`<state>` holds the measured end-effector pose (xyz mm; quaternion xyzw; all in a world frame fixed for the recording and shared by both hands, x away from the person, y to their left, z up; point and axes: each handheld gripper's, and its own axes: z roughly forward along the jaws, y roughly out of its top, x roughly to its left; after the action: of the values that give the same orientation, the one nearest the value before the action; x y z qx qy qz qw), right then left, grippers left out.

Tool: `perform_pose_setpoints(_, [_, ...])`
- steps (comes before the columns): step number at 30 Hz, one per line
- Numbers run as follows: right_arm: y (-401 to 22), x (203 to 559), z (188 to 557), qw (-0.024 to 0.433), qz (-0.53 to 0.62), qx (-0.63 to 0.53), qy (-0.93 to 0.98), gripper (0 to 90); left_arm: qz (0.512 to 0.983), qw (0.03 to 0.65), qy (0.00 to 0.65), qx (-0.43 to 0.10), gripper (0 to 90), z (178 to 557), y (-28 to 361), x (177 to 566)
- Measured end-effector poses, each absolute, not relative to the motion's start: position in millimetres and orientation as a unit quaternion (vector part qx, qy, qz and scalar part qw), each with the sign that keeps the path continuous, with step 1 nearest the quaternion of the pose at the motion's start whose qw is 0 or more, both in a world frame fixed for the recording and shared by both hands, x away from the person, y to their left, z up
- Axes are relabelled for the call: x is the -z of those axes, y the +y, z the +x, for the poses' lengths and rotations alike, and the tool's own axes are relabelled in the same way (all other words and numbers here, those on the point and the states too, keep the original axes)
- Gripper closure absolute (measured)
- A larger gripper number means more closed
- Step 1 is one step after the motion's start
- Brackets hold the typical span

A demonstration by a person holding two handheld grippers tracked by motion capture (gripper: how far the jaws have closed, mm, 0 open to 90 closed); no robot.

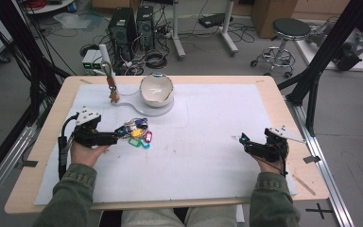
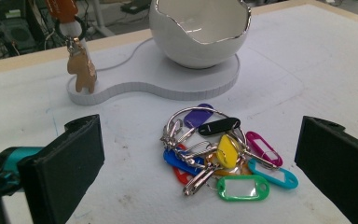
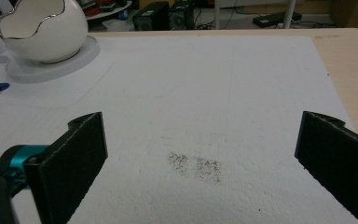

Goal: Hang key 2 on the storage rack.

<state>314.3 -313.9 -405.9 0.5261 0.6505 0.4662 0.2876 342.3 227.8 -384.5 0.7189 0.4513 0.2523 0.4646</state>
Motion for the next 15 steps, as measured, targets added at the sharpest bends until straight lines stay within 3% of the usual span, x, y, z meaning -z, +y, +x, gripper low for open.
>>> perform_pose_setpoints(15, [-310,407,315,0.286,0.518,-0.462,0.661,1.3,0.749,0.423,0.463,-0.214,1.8,364,220,405])
